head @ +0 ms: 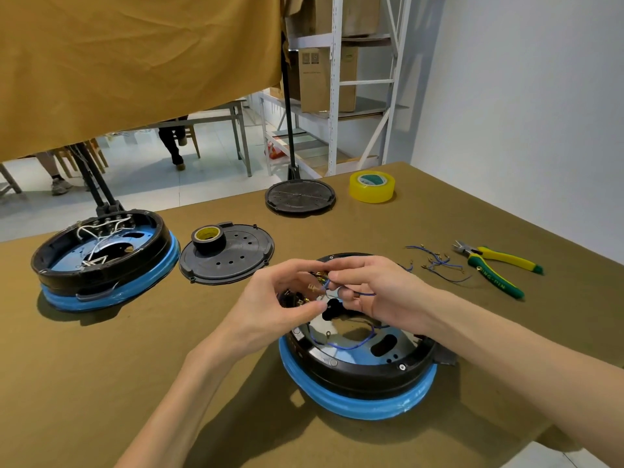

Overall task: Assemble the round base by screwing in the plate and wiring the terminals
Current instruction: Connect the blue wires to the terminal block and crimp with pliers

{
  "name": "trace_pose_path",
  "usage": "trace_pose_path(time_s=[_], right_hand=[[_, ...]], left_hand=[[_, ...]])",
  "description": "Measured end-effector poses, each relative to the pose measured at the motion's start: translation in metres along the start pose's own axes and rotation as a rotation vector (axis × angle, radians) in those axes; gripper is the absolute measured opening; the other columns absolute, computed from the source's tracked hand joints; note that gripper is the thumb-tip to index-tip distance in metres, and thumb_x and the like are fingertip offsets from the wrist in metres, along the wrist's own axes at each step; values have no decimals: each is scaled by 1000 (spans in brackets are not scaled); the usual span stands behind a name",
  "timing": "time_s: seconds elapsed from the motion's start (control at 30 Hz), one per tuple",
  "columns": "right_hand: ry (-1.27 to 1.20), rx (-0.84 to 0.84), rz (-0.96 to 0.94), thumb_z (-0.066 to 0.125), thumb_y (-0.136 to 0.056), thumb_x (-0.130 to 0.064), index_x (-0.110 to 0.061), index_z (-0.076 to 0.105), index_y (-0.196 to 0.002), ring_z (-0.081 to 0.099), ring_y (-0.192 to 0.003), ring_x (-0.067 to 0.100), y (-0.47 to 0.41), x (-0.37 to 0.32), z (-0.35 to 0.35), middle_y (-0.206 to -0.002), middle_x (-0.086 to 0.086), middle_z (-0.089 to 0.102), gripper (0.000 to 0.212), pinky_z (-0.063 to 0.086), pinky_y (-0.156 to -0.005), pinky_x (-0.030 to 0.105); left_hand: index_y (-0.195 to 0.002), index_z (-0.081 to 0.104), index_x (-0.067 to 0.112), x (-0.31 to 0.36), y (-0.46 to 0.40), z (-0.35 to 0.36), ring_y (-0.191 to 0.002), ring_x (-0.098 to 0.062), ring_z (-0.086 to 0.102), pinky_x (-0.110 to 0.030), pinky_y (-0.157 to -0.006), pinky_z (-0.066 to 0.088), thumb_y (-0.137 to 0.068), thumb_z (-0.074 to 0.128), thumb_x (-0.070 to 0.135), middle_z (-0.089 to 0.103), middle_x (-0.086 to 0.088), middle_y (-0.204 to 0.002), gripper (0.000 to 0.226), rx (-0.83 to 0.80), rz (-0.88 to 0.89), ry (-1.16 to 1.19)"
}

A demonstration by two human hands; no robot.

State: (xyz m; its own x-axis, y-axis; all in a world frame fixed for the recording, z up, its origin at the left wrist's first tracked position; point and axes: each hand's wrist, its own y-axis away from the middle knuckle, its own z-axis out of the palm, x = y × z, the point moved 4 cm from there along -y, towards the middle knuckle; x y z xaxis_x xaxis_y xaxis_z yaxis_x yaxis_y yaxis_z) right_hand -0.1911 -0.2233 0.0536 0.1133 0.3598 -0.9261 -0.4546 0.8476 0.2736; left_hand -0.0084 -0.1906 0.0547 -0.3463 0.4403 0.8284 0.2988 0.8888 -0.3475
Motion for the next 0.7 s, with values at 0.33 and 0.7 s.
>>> trace_pose_path(time_s=[0.33, 0.7], right_hand=[[-127, -191, 392, 59, -96, -1, 2, 60, -108, 50, -57, 8, 6, 10, 7, -74, 7, 58, 12, 40, -51, 17], [85, -158, 274, 60, -96, -1, 11, 64, -125, 52, -61, 9, 3, 12, 7, -86, 12, 61, 32, 43, -54, 18]], left_hand=[[-103, 80, 41, 2, -1, -9, -92, -17, 68, -27, -81, 56, -76, 87, 42, 72, 10, -94, 28, -14, 37, -103], [-95, 82, 37, 7, 0, -6, -90, -17, 71, -25, -78, 57, -76, 84, 53, 74, 10, -91, 25, 8, 80, -63]])
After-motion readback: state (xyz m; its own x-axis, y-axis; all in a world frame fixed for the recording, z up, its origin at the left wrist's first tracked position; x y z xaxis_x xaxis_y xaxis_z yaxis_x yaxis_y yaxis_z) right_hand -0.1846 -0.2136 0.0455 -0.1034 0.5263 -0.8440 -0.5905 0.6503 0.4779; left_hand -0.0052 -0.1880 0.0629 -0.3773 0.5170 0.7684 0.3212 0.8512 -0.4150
